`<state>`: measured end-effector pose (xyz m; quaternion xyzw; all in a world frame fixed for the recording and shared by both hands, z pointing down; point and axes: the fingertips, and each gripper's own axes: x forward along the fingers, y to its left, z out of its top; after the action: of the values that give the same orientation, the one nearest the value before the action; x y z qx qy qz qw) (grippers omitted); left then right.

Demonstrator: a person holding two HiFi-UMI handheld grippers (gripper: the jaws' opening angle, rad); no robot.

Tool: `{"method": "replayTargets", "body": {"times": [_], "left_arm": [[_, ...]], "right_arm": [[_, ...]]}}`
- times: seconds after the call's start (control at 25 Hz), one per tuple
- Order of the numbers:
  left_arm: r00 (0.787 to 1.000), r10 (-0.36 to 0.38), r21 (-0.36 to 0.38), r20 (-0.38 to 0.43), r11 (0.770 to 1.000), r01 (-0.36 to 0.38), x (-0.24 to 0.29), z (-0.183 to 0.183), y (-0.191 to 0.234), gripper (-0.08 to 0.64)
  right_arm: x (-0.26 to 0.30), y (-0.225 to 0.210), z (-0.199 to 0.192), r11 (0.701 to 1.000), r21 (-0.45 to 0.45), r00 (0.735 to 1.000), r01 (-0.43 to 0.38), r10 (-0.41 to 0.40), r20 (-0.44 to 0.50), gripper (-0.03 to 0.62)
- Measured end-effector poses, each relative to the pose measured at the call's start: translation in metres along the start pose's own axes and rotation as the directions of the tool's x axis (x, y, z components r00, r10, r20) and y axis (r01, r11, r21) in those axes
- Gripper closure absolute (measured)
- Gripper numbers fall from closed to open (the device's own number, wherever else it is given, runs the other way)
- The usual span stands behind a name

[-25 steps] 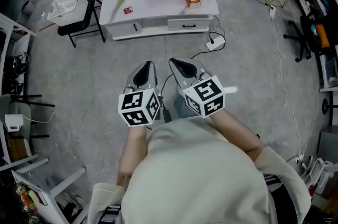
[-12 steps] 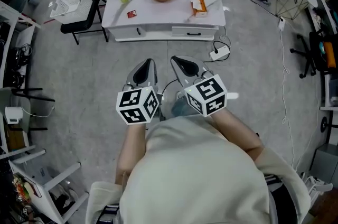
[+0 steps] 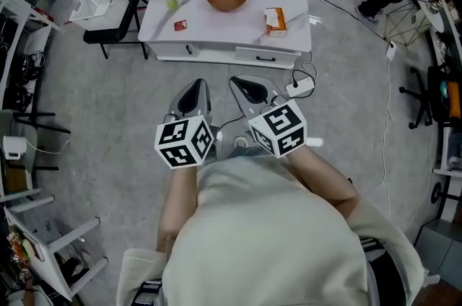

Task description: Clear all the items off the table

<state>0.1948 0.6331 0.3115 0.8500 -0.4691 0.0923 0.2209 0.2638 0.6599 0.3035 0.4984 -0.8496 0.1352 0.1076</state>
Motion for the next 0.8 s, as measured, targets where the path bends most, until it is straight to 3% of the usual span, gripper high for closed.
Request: {"method": "replayTargets", "body": {"times": [0.8], "left_arm": [[0.998, 0.063, -0.009, -0.013, 0.998, -0.064, 0.04, 0.006, 0.015, 0.551]], "right_arm": [[0.036, -0.036, 0.006, 0.999, -0.001, 0.999, -0.037, 0.037, -0.009, 0.594]]}}
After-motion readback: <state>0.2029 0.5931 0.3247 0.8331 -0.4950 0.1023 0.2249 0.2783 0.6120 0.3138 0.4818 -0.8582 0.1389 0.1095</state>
